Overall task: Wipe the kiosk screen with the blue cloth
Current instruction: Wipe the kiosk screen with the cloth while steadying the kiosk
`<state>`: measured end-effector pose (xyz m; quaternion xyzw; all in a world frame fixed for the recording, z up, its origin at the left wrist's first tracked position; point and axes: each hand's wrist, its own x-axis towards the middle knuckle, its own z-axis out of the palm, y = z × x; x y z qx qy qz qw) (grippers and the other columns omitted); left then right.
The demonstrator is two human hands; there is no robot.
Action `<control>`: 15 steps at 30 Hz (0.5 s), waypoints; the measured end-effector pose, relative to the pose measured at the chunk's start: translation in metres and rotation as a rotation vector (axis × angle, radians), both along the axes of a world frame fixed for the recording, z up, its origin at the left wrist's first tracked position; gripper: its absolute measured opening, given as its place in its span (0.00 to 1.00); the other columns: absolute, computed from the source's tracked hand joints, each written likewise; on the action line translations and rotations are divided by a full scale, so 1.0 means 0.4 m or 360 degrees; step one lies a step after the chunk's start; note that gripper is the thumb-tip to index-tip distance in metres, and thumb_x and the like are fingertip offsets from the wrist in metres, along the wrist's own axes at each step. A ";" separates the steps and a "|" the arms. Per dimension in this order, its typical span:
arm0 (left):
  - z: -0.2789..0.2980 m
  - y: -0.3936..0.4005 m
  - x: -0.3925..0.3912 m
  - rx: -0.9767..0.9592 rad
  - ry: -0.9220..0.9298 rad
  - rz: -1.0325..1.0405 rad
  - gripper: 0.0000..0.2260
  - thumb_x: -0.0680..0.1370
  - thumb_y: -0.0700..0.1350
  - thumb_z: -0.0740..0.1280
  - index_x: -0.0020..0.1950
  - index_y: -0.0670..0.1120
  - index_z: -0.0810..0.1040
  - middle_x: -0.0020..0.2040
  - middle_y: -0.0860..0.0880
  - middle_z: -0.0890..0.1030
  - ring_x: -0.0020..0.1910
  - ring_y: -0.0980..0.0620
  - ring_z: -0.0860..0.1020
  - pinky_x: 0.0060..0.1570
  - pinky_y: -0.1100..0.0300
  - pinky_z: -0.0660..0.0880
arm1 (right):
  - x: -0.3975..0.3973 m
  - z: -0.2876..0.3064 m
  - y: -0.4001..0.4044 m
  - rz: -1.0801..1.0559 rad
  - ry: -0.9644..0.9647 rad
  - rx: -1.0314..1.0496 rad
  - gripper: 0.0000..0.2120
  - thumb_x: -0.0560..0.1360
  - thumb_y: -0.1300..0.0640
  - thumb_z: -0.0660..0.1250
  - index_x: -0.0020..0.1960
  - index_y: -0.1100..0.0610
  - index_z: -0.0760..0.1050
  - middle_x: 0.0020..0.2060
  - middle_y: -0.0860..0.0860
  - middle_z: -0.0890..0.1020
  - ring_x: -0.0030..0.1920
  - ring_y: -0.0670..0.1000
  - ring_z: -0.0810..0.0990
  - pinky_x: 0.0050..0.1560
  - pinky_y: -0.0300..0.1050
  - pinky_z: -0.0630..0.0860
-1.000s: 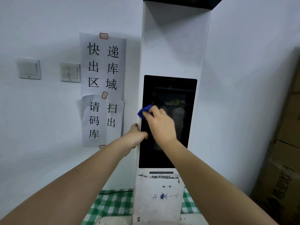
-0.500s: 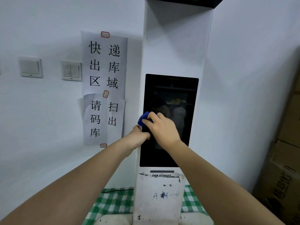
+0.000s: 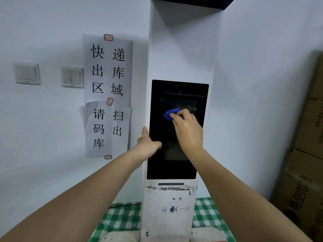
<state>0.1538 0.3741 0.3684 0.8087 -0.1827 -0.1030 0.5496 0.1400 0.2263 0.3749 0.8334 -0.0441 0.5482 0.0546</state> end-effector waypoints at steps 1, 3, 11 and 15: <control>0.000 0.000 -0.001 0.0006 0.0003 0.0001 0.39 0.77 0.40 0.62 0.78 0.51 0.39 0.77 0.46 0.55 0.73 0.45 0.62 0.65 0.56 0.64 | 0.002 -0.004 0.007 0.0020 -0.0047 0.0110 0.19 0.66 0.64 0.75 0.56 0.55 0.80 0.46 0.52 0.78 0.39 0.53 0.77 0.23 0.40 0.66; 0.001 -0.001 -0.002 0.0018 -0.0008 0.0017 0.39 0.77 0.40 0.62 0.78 0.51 0.39 0.77 0.46 0.55 0.73 0.45 0.62 0.65 0.55 0.64 | 0.002 -0.029 0.016 0.0031 -0.0020 0.0065 0.20 0.66 0.64 0.76 0.56 0.55 0.80 0.46 0.52 0.78 0.38 0.53 0.76 0.23 0.39 0.65; 0.006 0.004 -0.001 0.0086 0.0002 0.0000 0.38 0.78 0.40 0.62 0.78 0.52 0.38 0.76 0.45 0.57 0.72 0.43 0.64 0.64 0.53 0.66 | -0.018 0.004 -0.027 -0.0057 -0.0005 -0.0047 0.22 0.64 0.66 0.76 0.56 0.55 0.80 0.45 0.54 0.78 0.37 0.55 0.76 0.24 0.40 0.65; 0.005 -0.001 -0.002 0.0069 0.0002 0.0016 0.39 0.77 0.39 0.62 0.78 0.51 0.38 0.76 0.44 0.57 0.71 0.44 0.64 0.63 0.55 0.66 | -0.013 -0.025 -0.013 -0.0008 -0.0023 0.0001 0.21 0.64 0.66 0.76 0.56 0.56 0.79 0.45 0.53 0.78 0.37 0.54 0.76 0.23 0.40 0.68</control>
